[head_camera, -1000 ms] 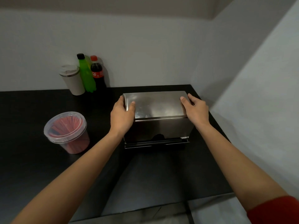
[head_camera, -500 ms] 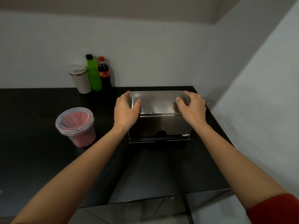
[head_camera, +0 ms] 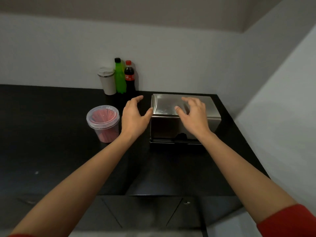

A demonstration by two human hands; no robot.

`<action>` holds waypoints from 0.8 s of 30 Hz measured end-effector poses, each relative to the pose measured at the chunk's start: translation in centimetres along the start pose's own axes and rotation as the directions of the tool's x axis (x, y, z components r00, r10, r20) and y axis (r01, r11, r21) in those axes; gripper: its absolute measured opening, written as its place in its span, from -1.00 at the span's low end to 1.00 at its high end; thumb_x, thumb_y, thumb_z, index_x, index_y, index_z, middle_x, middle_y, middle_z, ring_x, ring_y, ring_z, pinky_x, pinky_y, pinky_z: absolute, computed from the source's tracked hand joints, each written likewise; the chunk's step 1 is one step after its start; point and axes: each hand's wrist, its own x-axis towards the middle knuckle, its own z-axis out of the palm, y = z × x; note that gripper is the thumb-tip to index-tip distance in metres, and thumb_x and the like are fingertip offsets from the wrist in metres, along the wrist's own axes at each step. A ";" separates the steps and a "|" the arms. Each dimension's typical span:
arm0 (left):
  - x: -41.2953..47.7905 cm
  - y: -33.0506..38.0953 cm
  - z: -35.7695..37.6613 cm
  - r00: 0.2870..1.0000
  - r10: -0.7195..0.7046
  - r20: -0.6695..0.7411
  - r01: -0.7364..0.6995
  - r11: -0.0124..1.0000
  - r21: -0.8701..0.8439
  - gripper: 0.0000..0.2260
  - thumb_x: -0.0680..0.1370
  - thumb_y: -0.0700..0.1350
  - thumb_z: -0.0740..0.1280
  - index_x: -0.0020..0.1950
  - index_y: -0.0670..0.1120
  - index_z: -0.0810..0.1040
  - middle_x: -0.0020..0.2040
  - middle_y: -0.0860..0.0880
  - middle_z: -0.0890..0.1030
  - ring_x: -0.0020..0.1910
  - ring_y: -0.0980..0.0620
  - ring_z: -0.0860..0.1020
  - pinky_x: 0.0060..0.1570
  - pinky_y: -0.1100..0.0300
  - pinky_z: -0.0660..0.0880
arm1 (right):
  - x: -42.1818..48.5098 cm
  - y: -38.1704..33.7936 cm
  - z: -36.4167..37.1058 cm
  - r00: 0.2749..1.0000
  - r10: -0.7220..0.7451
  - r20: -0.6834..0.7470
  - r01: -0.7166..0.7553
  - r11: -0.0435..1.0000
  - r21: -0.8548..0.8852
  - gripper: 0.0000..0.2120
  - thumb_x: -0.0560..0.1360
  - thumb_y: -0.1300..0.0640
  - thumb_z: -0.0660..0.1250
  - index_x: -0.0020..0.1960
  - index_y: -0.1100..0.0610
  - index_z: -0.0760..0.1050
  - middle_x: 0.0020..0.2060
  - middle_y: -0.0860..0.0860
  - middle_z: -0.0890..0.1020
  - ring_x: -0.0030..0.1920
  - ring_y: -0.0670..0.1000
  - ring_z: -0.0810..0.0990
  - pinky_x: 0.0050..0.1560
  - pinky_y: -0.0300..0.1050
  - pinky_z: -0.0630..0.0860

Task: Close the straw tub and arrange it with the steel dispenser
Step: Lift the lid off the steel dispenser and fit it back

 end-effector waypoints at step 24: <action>5.4 -13.8 -10.8 0.950 0.021 0.311 -0.067 0.989 0.136 -0.12 0.27 0.23 0.48 0.48 0.02 0.17 0.51 -0.06 0.15 0.48 -0.06 0.13 0.38 -0.10 0.18 | 0.8 -12.4 17.0 0.925 0.166 0.341 -0.284 0.898 0.334 -0.49 0.50 -0.07 0.28 0.40 0.02 0.29 0.37 0.02 0.37 0.29 -0.03 0.41 0.07 -0.23 0.36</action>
